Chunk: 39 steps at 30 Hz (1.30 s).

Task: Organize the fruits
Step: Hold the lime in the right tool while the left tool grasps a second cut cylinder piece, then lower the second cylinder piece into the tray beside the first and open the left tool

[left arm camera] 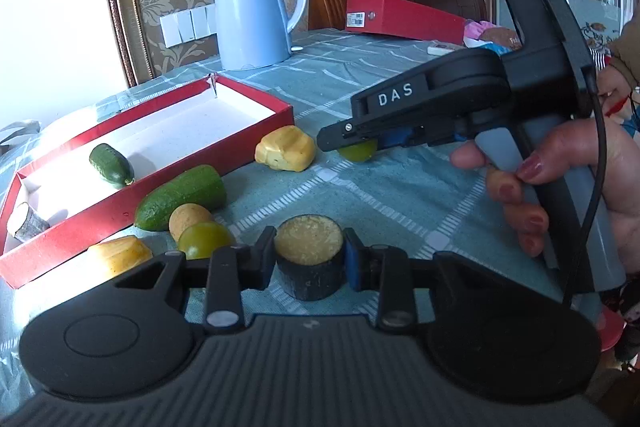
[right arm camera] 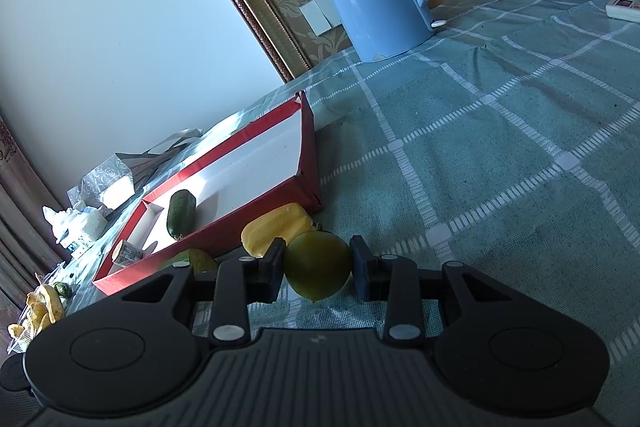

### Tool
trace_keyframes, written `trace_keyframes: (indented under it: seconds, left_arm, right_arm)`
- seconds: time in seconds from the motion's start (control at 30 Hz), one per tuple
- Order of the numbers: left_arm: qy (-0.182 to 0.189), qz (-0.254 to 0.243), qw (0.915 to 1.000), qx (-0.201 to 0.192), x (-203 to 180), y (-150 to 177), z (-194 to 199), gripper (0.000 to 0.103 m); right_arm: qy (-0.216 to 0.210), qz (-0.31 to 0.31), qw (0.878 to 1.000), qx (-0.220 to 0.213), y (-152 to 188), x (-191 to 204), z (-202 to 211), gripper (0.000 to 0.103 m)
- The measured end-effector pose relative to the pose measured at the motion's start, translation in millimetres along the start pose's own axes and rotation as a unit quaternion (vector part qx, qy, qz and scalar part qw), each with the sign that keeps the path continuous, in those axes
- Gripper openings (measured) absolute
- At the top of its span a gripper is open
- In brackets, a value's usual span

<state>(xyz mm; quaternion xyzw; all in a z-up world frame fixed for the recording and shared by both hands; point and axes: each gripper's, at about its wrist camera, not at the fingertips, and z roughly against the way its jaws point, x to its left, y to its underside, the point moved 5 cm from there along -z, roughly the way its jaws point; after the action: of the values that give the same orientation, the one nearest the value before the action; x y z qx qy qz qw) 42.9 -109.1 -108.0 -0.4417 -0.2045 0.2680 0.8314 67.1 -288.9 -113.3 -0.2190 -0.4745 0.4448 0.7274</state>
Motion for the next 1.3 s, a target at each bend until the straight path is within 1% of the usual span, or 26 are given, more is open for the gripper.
trace_keyframes:
  seconds: [0.07, 0.17, 0.23, 0.3, 0.37, 0.57, 0.67, 0.83, 0.93, 0.97, 1.1, 1.17, 1.3]
  left_arm:
    - [0.009, 0.031, 0.9993, -0.021, 9, -1, 7, 0.031]
    - [0.019, 0.084, 0.9943, -0.064, 25, -4, 17, 0.031]
    - [0.003, 0.105, 0.9907, -0.086, 38, -8, 22, 0.031]
    - [-0.002, 0.128, 0.987, -0.097, 52, -11, 23, 0.031]
    - [-0.008, 0.146, 0.9837, -0.106, 65, -14, 25, 0.031]
    - [-0.053, 0.185, 0.9729, -0.128, 116, -29, 29, 0.031]
    - [-0.095, 0.199, 0.9668, -0.129, 141, -33, 25, 0.031]
    - [-0.141, 0.218, 0.9578, -0.123, 171, -35, 14, 0.031]
    - [-0.169, 0.218, 0.9549, -0.11, 183, -34, 3, 0.031]
    - [-0.182, 0.22, 0.9533, -0.1, 187, -32, -2, 0.031]
    - [-0.21, 0.223, 0.9497, -0.062, 198, -20, -21, 0.031]
    - [-0.21, 0.232, 0.9488, -0.047, 202, -14, -27, 0.031]
    - [-0.201, 0.246, 0.9471, -0.048, 206, -10, -25, 0.031]
  right_arm:
    - [0.0, 0.0, 1.0, 0.0, 0, 0, 0, 0.033]
    - [0.0, 0.0, 1.0, 0.0, 0, 0, 0, 0.033]
    - [0.0, 0.001, 1.0, 0.0, 0, 0, 0, 0.033]
    - [0.002, 0.002, 1.0, 0.0, 0, 0, 0, 0.033]
    - [0.004, 0.005, 1.0, 0.001, 0, 0, 0, 0.033]
    - [0.004, 0.006, 1.0, 0.001, 0, 1, 0, 0.033]
    - [0.002, 0.003, 1.0, 0.001, 0, 0, 0, 0.033]
    - [0.001, 0.001, 1.0, 0.0, 0, 1, -1, 0.033]
    - [0.001, 0.001, 1.0, 0.0, 0, 0, 0, 0.033]
    - [0.001, 0.001, 1.0, 0.0, 0, -1, 0, 0.033]
    - [-0.008, -0.009, 1.0, -0.007, -1, -4, 3, 0.033]
    - [-0.016, -0.012, 1.0, -0.017, -2, -3, 6, 0.033]
    - [-0.022, 0.017, 0.999, -0.039, -4, 9, 9, 0.033]
